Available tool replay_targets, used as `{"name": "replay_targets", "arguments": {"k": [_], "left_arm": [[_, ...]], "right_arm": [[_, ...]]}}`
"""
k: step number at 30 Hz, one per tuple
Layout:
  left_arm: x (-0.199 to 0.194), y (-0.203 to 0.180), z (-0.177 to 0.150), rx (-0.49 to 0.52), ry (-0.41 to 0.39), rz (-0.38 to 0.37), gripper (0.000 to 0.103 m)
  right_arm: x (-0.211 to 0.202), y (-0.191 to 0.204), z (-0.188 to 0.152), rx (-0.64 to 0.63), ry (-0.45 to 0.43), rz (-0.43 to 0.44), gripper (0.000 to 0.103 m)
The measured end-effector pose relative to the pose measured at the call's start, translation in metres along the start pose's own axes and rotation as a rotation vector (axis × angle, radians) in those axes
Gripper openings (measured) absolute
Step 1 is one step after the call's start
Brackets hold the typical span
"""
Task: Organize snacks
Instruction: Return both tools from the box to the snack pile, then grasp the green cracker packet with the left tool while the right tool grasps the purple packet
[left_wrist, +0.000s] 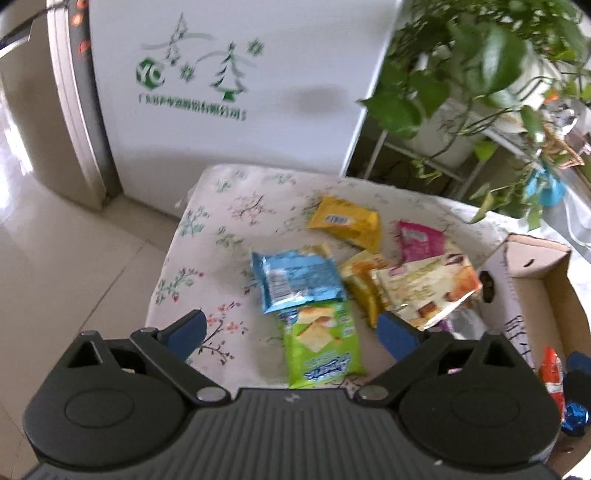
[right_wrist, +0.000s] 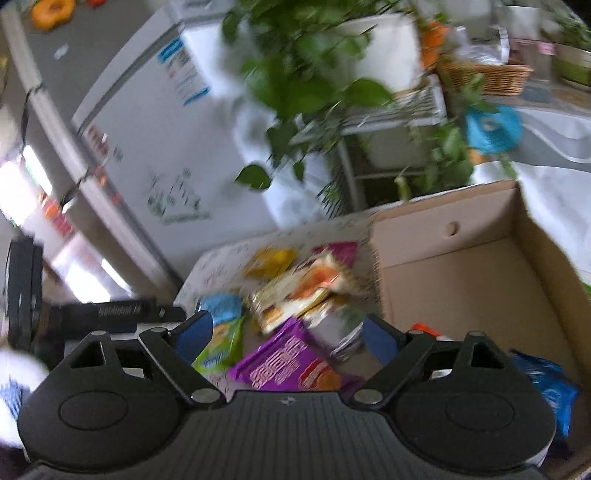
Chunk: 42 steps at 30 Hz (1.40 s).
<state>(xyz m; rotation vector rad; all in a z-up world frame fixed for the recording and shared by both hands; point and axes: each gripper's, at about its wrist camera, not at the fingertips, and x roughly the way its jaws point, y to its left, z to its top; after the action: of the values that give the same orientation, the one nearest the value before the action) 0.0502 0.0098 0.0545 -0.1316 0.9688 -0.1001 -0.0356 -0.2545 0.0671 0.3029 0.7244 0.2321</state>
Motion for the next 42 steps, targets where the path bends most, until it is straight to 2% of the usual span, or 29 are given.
{"name": "replay_targets", "arguments": {"k": [9, 15, 19, 23, 27, 31, 33, 35, 38, 42], "left_arm": [[0.043, 0.0, -0.003, -0.066, 0.079, -0.008, 0.098], [0.061, -0.012, -0.003, -0.033, 0.101, 0.006, 0.098], [0.073, -0.015, -0.006, -0.012, 0.131, 0.004, 0.098], [0.076, -0.018, -0.009, 0.06, 0.118, 0.051, 0.098], [0.073, -0.01, -0.014, 0.088, 0.129, 0.116, 0.097], [0.068, 0.006, -0.014, 0.058, 0.136, 0.124, 0.096], [0.065, 0.013, -0.013, 0.037, 0.13, 0.103, 0.096], [0.064, 0.017, -0.012, 0.013, 0.129, 0.072, 0.096], [0.064, 0.014, -0.011, 0.024, 0.13, 0.046, 0.096], [0.066, 0.004, -0.015, 0.083, 0.123, 0.061, 0.096]], "right_arm": [[0.047, 0.014, -0.018, -0.095, 0.116, -0.027, 0.094], [0.071, 0.018, -0.024, -0.117, 0.16, -0.051, 0.096], [0.083, 0.02, -0.025, -0.142, 0.163, -0.109, 0.098], [0.088, 0.023, -0.025, -0.152, 0.188, -0.14, 0.099], [0.086, 0.031, -0.027, -0.185, 0.232, -0.106, 0.101], [0.083, 0.043, -0.033, -0.187, 0.29, 0.019, 0.101], [0.081, 0.048, -0.032, -0.207, 0.291, 0.04, 0.101], [0.081, 0.041, -0.029, -0.185, 0.273, 0.017, 0.1], [0.084, 0.025, -0.025, -0.136, 0.239, -0.065, 0.1], [0.091, 0.022, -0.031, -0.158, 0.23, -0.129, 0.1]]}}
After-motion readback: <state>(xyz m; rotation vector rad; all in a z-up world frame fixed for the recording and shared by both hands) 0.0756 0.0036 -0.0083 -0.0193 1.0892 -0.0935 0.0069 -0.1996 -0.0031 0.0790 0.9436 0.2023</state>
